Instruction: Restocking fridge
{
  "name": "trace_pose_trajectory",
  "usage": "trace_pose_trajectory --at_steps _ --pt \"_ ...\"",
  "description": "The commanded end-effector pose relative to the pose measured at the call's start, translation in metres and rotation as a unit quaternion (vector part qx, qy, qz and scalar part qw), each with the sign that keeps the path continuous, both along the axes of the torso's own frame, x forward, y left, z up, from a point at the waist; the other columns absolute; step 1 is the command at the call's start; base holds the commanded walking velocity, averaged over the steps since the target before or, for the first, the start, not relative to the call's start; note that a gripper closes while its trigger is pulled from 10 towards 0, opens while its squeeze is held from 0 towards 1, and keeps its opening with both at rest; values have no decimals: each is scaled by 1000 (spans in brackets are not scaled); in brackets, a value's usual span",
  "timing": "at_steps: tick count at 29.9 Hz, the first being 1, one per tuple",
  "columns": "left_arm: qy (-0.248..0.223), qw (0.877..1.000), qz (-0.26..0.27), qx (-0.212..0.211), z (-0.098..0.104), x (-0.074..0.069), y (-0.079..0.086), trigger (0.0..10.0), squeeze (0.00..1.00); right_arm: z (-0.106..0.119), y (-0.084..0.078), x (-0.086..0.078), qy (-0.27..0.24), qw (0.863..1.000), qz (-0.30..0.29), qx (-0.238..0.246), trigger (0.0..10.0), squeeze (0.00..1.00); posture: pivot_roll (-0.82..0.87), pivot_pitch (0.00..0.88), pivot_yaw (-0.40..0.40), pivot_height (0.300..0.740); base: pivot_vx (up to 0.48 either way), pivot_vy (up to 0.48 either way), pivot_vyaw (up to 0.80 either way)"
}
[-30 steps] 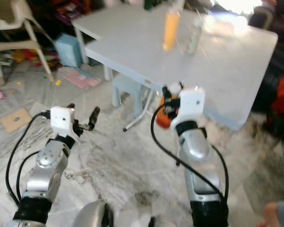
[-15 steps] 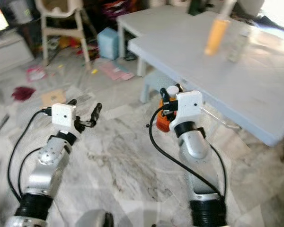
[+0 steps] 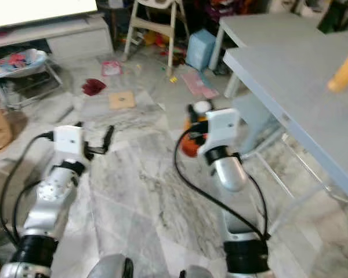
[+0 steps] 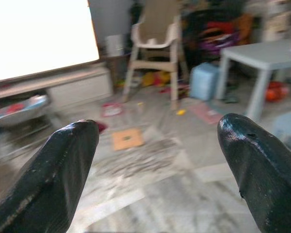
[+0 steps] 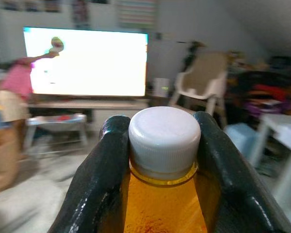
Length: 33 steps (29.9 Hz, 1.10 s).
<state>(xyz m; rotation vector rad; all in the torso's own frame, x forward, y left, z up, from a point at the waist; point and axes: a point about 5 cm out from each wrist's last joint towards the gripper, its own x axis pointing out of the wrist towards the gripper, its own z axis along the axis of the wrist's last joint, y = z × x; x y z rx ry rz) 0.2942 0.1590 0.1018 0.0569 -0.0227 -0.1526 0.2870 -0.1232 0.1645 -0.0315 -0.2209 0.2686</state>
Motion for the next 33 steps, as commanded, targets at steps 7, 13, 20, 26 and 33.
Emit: trace_pose_trajectory --at_steps 7,13,20,26,33 --pt "39 999 20 16 -15 -12 20 10000 0 2 -4 -2 -10 1000 -12 8 10000 0 -21 22 3 740 0 0 686" --pt "45 998 27 27 -18 -14 22 10000 0 3 3 -2 -13 1000 2 9 10000 0 -18 27 -4 740 0 390 0" --pt "35 998 32 32 -14 -10 18 10000 0 7 4 0 -24 1000 10 4 10000 0 -19 33 -4 740 0 480 101" --pt "33 998 31 33 -14 -10 17 10000 0 6 6 -2 -22 1000 9 8 10000 0 -19 40 -3 740 0 480 798" --pt "23 998 37 35 -11 -8 16 10000 0 6 6 -2 -21 1000 11 10 10000 0 -19 40 -3 740 0 480 796"
